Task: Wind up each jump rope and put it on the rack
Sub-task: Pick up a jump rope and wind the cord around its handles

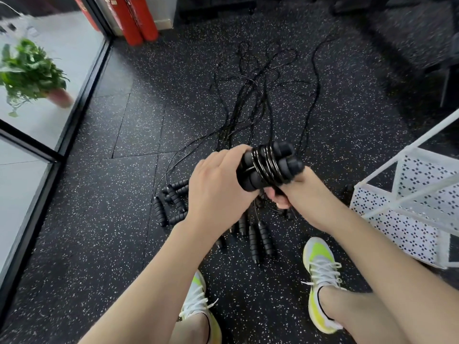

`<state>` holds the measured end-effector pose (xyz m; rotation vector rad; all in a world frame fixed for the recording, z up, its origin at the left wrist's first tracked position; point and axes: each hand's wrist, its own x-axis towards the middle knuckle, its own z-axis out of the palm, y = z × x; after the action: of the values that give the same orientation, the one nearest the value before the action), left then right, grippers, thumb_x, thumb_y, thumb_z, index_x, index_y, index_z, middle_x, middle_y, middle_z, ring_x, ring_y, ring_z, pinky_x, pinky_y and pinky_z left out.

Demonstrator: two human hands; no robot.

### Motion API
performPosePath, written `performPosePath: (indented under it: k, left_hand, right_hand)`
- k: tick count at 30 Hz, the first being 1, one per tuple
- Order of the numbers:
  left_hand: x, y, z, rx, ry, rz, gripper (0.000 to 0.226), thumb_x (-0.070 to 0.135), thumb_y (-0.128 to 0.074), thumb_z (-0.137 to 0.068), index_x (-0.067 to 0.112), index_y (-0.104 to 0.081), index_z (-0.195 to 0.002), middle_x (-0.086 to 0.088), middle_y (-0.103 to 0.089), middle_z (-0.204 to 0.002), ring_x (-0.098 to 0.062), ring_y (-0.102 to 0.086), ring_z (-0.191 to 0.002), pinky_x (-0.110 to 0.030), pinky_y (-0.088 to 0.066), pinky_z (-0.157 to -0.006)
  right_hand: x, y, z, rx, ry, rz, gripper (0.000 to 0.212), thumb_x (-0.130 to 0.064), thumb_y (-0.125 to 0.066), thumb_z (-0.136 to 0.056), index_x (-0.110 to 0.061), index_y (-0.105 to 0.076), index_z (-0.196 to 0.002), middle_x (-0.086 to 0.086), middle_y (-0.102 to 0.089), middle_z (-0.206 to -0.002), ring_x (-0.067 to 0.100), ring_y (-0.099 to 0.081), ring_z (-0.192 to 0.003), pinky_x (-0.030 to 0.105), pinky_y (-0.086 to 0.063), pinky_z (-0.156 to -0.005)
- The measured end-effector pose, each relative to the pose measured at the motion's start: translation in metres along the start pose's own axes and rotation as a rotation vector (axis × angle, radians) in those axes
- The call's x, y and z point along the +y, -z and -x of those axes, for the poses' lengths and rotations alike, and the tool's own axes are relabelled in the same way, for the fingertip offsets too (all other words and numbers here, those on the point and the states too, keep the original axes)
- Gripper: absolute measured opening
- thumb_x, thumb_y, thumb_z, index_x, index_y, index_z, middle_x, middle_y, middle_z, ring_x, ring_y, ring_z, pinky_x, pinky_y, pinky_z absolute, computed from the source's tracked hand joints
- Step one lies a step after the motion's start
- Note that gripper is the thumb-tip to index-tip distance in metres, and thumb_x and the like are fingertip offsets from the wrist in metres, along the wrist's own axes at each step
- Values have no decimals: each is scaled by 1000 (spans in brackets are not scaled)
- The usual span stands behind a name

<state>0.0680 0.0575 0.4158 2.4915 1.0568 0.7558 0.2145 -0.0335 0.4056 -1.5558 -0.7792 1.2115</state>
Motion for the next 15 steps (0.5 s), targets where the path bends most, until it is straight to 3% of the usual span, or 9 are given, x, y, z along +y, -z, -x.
performPosePath:
  k: [3,7,12,15]
  left_hand:
    - [-1,-1,-4,13,75,-99,46,33,-77,-76,31,-66,-120,10,-70,-96,-20,-62,-92,-30,-39,-77]
    - [-7,-4,-6,-38,139,-188,49,36,-73,-80,32,-62,-127,8,-70,-101,-23,-63,-95,-33,-39,-75]
    - [-17,-7,-6,-66,144,-310,56,41,-74,-83,28,-57,-134,5,-69,-106,-24,-64,-101,-36,-44,-82]
    - [-20,-9,-5,-81,123,-371,52,38,-76,-82,26,-58,-129,4,-69,-103,-25,-63,-99,-36,-42,-81]
  right_hand:
    - [-2,-12,4,-6,-18,47,32,-12,-37,-108,-4,-52,-81,8,-61,-63,14,-33,-43,29,-21,-47]
    - [-7,-21,10,15,-39,239,31,-23,-35,-110,-5,-58,-96,7,-69,-65,16,-45,-41,27,-34,-40]
    - [-23,-26,25,-37,-68,444,33,-26,-39,-107,-15,-63,-86,-2,-71,-62,13,-56,-43,25,-44,-45]
    - [-32,-24,33,-42,-23,668,21,-26,-50,-100,-20,-66,-86,-10,-71,-64,8,-59,-44,25,-53,-52]
